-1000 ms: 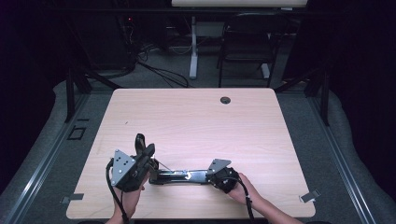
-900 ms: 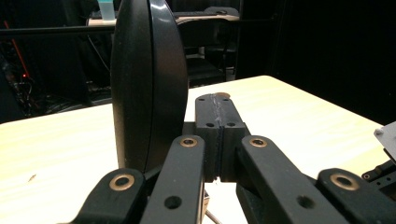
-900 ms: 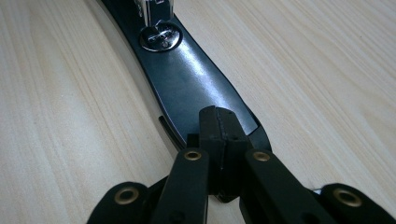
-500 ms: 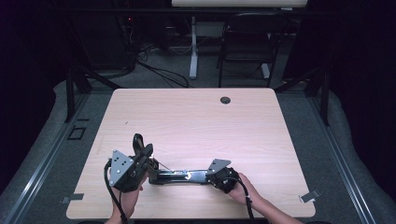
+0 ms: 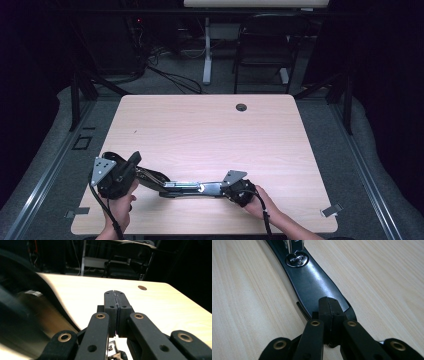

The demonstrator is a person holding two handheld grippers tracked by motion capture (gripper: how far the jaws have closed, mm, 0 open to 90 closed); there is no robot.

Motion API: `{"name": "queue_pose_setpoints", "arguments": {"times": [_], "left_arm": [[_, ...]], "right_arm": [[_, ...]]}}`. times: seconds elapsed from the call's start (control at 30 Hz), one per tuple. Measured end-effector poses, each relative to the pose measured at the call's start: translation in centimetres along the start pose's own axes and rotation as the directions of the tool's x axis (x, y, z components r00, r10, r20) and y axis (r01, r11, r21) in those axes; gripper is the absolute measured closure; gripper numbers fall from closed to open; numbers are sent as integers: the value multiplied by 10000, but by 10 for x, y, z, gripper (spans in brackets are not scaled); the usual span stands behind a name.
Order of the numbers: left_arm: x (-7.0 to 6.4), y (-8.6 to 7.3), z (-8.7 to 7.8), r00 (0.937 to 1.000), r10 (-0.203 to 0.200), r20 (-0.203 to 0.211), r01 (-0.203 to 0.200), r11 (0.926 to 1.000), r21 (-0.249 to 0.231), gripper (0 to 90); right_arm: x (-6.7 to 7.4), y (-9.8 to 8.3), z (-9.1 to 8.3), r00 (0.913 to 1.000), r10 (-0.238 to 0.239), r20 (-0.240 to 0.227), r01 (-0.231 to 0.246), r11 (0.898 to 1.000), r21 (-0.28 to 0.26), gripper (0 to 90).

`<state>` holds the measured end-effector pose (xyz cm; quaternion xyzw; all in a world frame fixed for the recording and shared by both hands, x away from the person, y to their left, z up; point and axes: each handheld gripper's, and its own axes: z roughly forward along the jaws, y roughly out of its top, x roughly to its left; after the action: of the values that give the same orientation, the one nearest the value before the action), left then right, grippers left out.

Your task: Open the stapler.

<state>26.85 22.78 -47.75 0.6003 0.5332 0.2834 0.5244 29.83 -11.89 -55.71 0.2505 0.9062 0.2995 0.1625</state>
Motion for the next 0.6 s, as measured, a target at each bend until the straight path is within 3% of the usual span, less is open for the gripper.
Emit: {"name": "queue_pose_setpoints", "arguments": {"times": [0.27,0.6], "left_arm": [[-5,0,1,9993,359,103,-359,9993,31,892],[-6,5,1,9963,823,239,-826,9965,107,816]], "right_arm": [[0,-1,0,10000,30,-24,-30,10000,-58,900],[-1,-1,0,10000,-87,6,87,9999,-98,886]]}}
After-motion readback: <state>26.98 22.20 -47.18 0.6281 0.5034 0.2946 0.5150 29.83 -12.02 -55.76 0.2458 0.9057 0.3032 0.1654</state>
